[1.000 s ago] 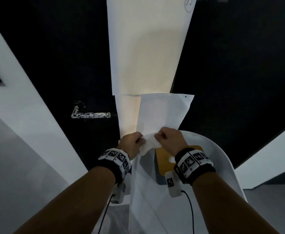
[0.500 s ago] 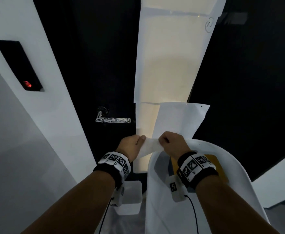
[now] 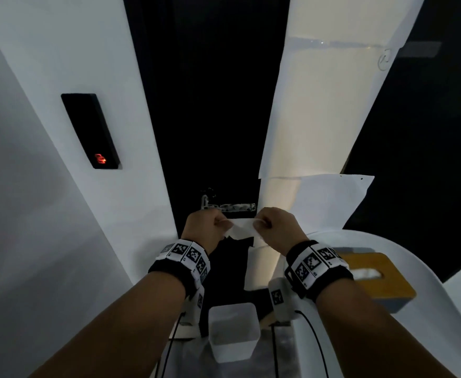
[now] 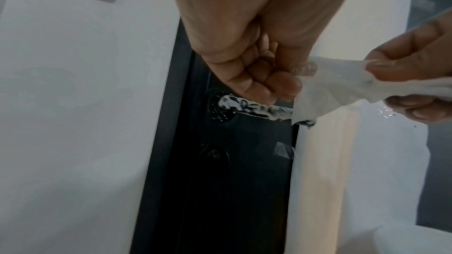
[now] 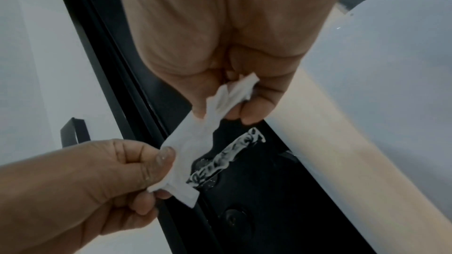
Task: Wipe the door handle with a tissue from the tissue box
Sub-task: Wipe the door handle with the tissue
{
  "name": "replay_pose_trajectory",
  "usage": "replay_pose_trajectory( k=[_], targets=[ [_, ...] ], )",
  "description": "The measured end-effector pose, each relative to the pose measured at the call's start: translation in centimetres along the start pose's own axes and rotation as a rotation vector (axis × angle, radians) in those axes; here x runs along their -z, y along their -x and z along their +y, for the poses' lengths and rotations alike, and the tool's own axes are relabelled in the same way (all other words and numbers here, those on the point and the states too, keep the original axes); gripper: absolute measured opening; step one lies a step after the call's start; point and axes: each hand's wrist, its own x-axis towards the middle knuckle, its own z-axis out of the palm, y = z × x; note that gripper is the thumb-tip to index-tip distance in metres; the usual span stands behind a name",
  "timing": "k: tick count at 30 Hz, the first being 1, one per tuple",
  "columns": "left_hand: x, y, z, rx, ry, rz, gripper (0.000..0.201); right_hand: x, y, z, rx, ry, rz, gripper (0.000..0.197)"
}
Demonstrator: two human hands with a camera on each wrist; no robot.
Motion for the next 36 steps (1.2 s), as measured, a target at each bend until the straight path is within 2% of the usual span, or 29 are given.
replay_pose_trajectory(
  k=[5, 8, 11, 15, 18, 22, 24, 30, 36],
  targets=[
    [2.5, -1.1, -2.4, -0.088, -0.066, 0.051, 0.026, -2.0, -1.3, -3.2, 0.0, -0.004, 0.1, 0.028],
    [3.8, -1.8, -3.6, -0.125, -0.142, 0.064, 0.036, -3.1, -2.0, -5.0, 0.021, -0.005, 0.123, 0.029],
    [4.5, -2.3, -3.8, -0.138, -0.19, 0.083, 0.046, -3.5, -2.6, -5.8, -0.031, -0.015, 0.138, 0.027],
    [5.9, -2.8, -3.6, -0.169, -0.192, 0.125, 0.044, -3.2, -3.3, -7.5, -0.073, 0.01, 0.128, 0.034],
    [6.5, -3.2, -3.6, -0.167, -0.146, 0.166, 0.044, -2.7, -3.8, -8.3, -0.083, 0.017, 0.115, 0.028],
    [7.4, -4.0, -4.0, -0.221, -0.042, 0.218, 0.023, -2.5, -4.5, -8.8, -0.072, -0.04, 0.108, 0.013],
    [7.8, -4.2, -4.1, -0.247, -0.007, 0.255, 0.014, -2.4, -4.8, -9.1, -0.046, -0.03, 0.115, 0.015],
    [8.6, -4.8, -4.2, -0.126, -0.009, 0.339, 0.035, -2.3, -5.4, -9.7, -0.026, -0.018, 0.158, 0.015],
    [8.7, -5.9, -4.3, -0.07, 0.038, 0.41, 0.032, -2.0, -5.4, -8.9, 0.001, -0.015, 0.24, 0.014]
  ],
)
